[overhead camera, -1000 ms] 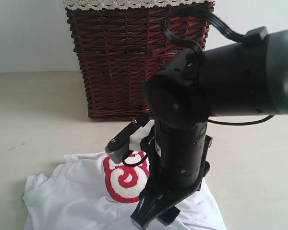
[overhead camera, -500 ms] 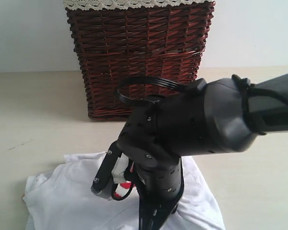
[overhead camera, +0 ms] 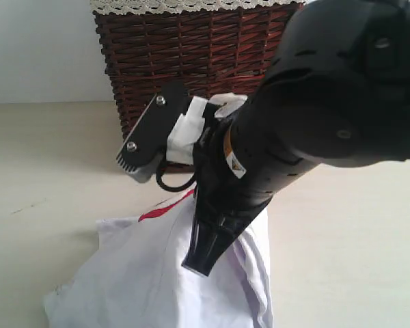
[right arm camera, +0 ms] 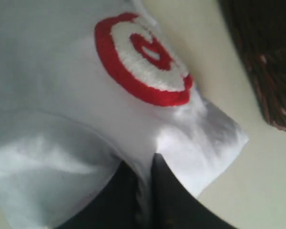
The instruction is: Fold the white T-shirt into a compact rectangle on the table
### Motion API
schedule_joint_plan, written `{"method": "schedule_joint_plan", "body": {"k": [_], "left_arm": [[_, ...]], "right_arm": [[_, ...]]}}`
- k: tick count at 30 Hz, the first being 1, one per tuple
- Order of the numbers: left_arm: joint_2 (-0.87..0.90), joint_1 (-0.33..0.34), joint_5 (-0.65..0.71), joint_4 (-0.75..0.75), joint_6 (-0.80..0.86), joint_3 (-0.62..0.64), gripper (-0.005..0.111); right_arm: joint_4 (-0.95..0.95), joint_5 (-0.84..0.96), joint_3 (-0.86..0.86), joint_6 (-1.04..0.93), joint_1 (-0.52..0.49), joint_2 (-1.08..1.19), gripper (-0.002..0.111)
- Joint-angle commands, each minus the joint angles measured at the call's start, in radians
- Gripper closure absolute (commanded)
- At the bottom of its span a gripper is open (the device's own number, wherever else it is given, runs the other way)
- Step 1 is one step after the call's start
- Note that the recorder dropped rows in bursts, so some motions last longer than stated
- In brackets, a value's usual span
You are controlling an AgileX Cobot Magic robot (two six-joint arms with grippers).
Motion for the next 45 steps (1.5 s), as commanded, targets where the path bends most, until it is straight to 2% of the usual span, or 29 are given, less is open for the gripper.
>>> {"method": "schedule_joint_plan", "body": {"k": [1, 4, 6, 11, 13, 19, 23, 28, 31, 34, 37, 39, 45], "left_arm": [[-0.006, 0.004, -0.008, 0.004, 0.001, -0.003, 0.107], [-0.006, 0.004, -0.008, 0.004, 0.001, -0.003, 0.107], [-0.006, 0.004, -0.008, 0.004, 0.001, -0.003, 0.107], [-0.006, 0.004, -0.008, 0.004, 0.001, -0.003, 0.107], [-0.006, 0.004, -0.008, 0.004, 0.001, -0.003, 0.107], [-0.006, 0.004, -0.008, 0.004, 0.001, -0.003, 0.107], [-0.006, 0.004, -0.008, 0.004, 0.001, -0.003, 0.107], [-0.006, 0.004, -0.008, 0.004, 0.001, -0.003, 0.107], [-0.006, 0.004, -0.008, 0.004, 0.001, -0.003, 0.107], [-0.006, 0.004, -0.008, 0.004, 0.001, -0.003, 0.107], [-0.006, 0.004, -0.008, 0.004, 0.001, -0.003, 0.107], [-0.006, 0.004, -0.008, 0.004, 0.001, -0.003, 0.107], [-0.006, 0.004, -0.008, 0.004, 0.001, -0.003, 0.107]], "right_arm": [[-0.064, -0.064, 0.003, 0.087, 0.001, -0.003, 0.108], [-0.017, 0.028, 0.01, 0.025, 0.001, 0.059, 0.108], [-0.013, 0.136, 0.033, -0.007, 0.001, 0.117, 0.103], [-0.026, 0.218, 0.054, -0.008, 0.001, 0.206, 0.064], [-0.028, 0.208, 0.052, -0.028, 0.001, 0.206, 0.056], [-0.061, 0.164, 0.032, -0.033, 0.001, 0.126, 0.055], [-0.072, 0.177, -0.015, -0.033, 0.001, 0.063, 0.049], [-0.01, 0.181, -0.092, -0.091, 0.001, 0.007, 0.047], [0.078, 0.168, -0.13, -0.128, 0.001, -0.002, 0.047], [0.271, 0.099, -0.136, -0.188, 0.001, 0.019, 0.047], [0.405, 0.07, -0.136, -0.21, 0.056, 0.092, 0.048], [0.362, 0.053, -0.136, -0.13, 0.11, 0.144, 0.048], [0.052, -0.001, -0.149, 0.146, 0.256, 0.315, 0.04]]}}
